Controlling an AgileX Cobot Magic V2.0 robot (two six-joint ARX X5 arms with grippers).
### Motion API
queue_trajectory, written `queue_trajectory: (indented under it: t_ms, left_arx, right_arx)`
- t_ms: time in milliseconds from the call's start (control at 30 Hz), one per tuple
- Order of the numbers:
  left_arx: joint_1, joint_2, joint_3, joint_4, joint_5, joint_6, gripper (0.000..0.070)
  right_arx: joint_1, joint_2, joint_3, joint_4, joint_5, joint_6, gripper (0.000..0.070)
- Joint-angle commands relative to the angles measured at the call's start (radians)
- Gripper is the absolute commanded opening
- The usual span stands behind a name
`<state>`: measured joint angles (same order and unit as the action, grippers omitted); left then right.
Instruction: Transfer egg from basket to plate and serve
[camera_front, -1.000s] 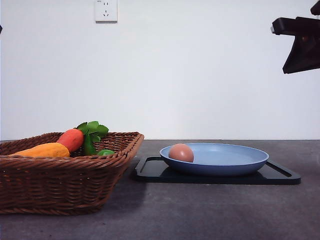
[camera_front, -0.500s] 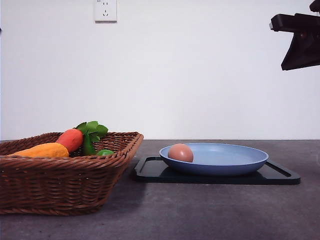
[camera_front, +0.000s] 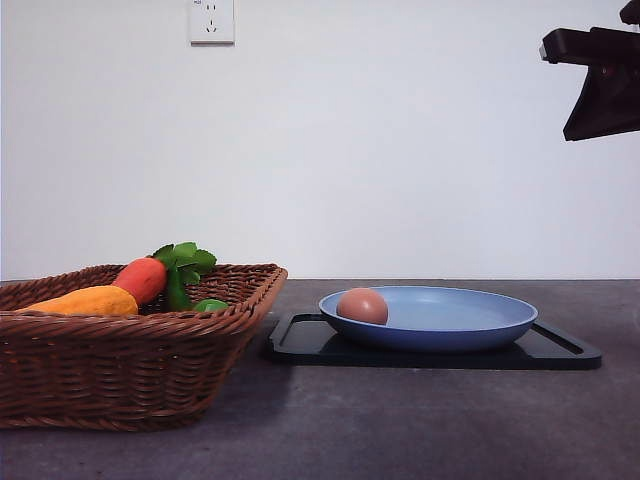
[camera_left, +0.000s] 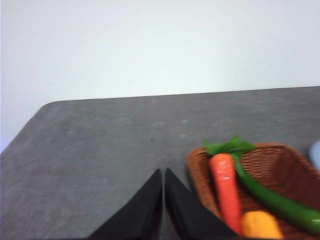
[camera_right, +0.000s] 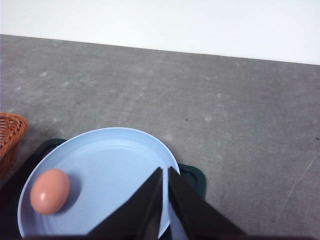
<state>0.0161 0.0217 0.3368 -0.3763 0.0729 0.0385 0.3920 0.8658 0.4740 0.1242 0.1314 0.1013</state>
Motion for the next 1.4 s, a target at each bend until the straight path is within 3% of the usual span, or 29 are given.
queue_trajectory:
  t_ms: [0,167,433,1367]
  left_arx:
    - [0.011,-0.017,-0.052,0.047,-0.005,-0.001,0.0]
    - [0.022,-0.019,-0.201,0.13,-0.004,-0.025,0.0]
    - [0.022,-0.019,-0.311,0.137,-0.004,-0.084,0.0]
    - [0.022,-0.019,-0.313,0.15,-0.004,-0.084,0.0]
  right_arx:
    - [0.005,0.006,0.006,0.01,0.001,-0.001,0.0]
    - [0.005,0.006,0.006,0.01,0.001,-0.001,0.0]
    - [0.005,0.006,0.006,0.01,0.001,-0.001,0.0]
    - [0.005,0.006,0.006,0.01,0.001,-0.002,0.0]
